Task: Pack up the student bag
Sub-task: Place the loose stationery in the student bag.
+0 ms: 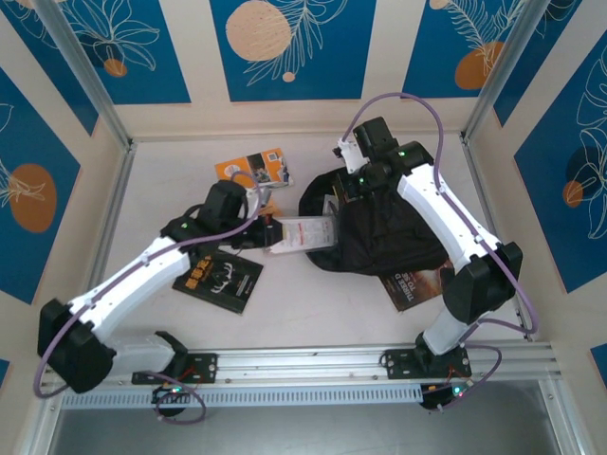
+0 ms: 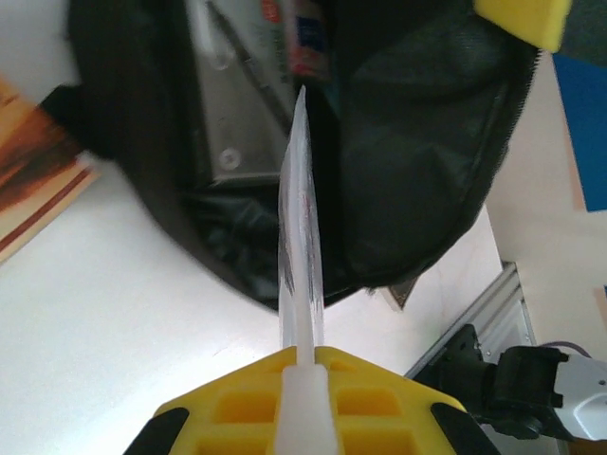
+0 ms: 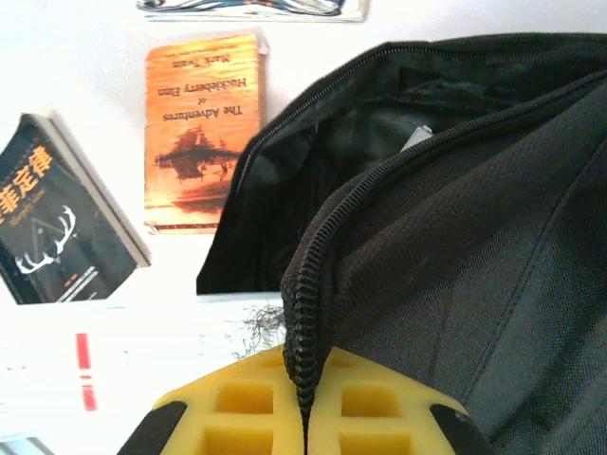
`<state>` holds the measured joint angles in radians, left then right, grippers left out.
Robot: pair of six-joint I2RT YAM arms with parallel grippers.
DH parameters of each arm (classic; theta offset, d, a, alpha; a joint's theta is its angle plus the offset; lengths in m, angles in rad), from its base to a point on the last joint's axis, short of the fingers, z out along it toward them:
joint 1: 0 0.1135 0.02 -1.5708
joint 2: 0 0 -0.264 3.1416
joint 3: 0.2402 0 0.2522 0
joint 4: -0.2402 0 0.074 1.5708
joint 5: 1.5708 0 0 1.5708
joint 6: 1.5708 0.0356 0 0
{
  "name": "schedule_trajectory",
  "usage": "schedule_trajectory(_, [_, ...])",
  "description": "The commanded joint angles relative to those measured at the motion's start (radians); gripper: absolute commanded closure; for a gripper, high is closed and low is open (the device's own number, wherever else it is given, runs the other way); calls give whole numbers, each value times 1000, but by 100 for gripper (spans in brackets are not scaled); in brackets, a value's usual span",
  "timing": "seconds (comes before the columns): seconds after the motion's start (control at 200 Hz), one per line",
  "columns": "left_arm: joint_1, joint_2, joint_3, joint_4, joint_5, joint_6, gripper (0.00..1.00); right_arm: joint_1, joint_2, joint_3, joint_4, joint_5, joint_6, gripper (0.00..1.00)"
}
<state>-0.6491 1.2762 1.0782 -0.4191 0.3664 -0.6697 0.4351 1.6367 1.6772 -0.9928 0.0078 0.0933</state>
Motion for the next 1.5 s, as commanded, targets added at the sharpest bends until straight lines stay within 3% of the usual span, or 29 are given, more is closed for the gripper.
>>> schedule_trajectory(0.0, [-28, 47, 101, 95, 71, 36, 100, -6, 8, 48, -24, -124, -30, 93])
schedule_trajectory(0.12, [-35, 82, 151, 137, 89, 20, 100, 1, 20, 28, -23, -145, -7, 89])
schedule_trajectory(0.3, [-41, 93, 174, 155, 96, 17, 100, 5, -9, -71, 32, -126, 29, 59])
schedule_trajectory(0.385, [-41, 92, 172, 160, 98, 14, 100, 8, -38, -126, 69, -127, 35, 50])
schedule_trajectory(0.765, [-44, 97, 166, 178, 95, 4, 100, 11, -156, -228, 136, -96, 82, 50])
schedule_trajectory(0.905, [-44, 103, 169, 181, 93, -1, 100, -2, -182, -246, 143, -114, 87, 60])
schedule_trajectory(1.06, [-43, 107, 173, 168, 78, 0, 100, -19, -198, -250, 152, -87, 86, 100])
schedule_trajectory(1.19, [-34, 118, 188, 118, 37, 15, 100, -47, -230, -231, 142, -94, 60, 100])
schedule_trajectory(1.35, [-12, 181, 200, 118, 71, 10, 100, -82, -274, -207, 136, -170, 32, 100])
schedule_trajectory(1.495, [-10, 260, 228, 118, 92, 37, 100, -88, -306, -208, 126, -156, -2, 100])
